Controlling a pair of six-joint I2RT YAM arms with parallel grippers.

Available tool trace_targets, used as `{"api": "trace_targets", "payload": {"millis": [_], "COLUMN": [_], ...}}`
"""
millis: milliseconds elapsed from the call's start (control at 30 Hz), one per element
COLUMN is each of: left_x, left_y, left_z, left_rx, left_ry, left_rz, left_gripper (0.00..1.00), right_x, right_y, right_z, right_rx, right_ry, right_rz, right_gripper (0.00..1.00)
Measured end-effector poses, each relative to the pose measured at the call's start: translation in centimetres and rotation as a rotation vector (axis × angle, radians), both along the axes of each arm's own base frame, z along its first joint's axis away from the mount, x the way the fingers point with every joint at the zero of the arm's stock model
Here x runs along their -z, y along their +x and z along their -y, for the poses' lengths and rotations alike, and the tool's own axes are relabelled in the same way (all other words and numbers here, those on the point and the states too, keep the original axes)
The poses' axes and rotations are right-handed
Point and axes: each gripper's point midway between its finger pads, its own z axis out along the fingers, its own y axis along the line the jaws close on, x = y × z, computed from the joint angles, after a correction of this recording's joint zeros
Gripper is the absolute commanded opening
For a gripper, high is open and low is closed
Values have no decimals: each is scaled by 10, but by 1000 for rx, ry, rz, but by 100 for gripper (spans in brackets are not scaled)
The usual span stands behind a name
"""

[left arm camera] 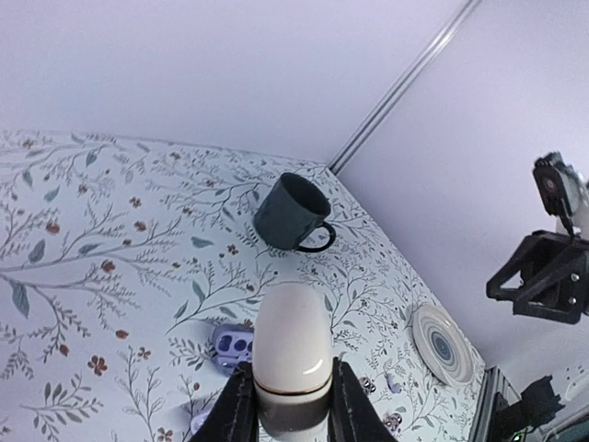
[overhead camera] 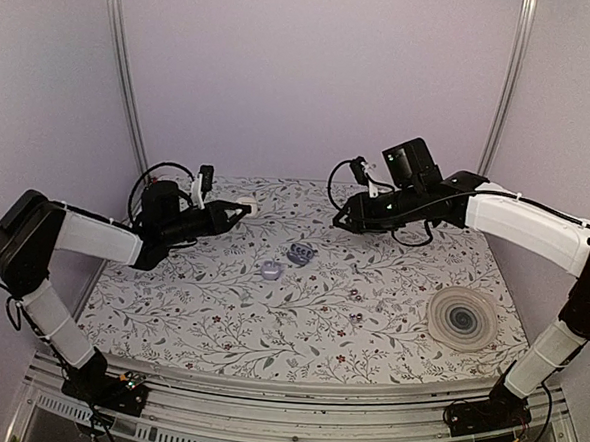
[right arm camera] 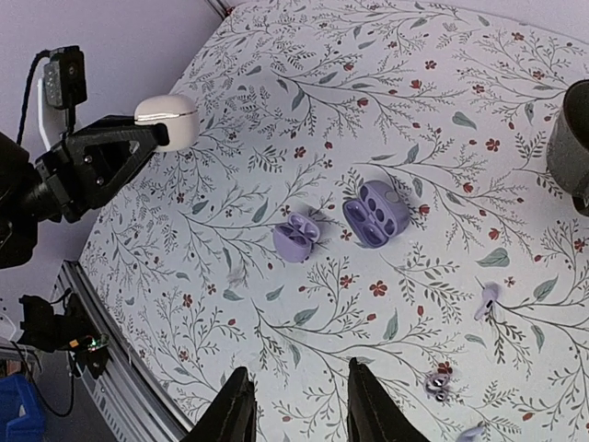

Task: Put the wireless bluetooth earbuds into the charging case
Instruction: Place the charging case with the earbuds at the center of the board, then pick up the charging case from the center of the board.

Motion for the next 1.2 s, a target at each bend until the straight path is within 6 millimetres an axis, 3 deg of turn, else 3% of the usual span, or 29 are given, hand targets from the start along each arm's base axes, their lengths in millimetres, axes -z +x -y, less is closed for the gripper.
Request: {"api": "trace_targets", "payload": {"millis": [200,333,533,633,700,733,1033,1200], "left_x": [79,128,159,168,171,172,167,139], "left_y": [27,35,42,41,40,39,18,8], "left_z": [-29,-46,-52,-53,-54,-55,-71,-85], "left_rx": [-70,-114,-141,-157,-170,-174,-250,-299], "left_ry": [-98,-173,-266,-297,-318,-324,-323,-219], "left_rz": [-335,-539,-697,-750,-776,-782,-798,-705], "left_gripper": [4,9,32,40,59,61,62,59], "right_x": [28,42,62,70,72,72,80,87], "right_y": [-5,-7,-11,-13,-14,-13,-6,1], "right_z": [9,12,19,22,23,23,20,17], "right_rx": [25,31,39,43,45,45,58,69], "right_ry": [-46,-66,-98,-113,-117,-117,-138,-152], "right_rz": [-46,-63,-86,-95,-98,-98,-99,-100], "right_gripper": [36,36,36,36,36,36,37,38]}}
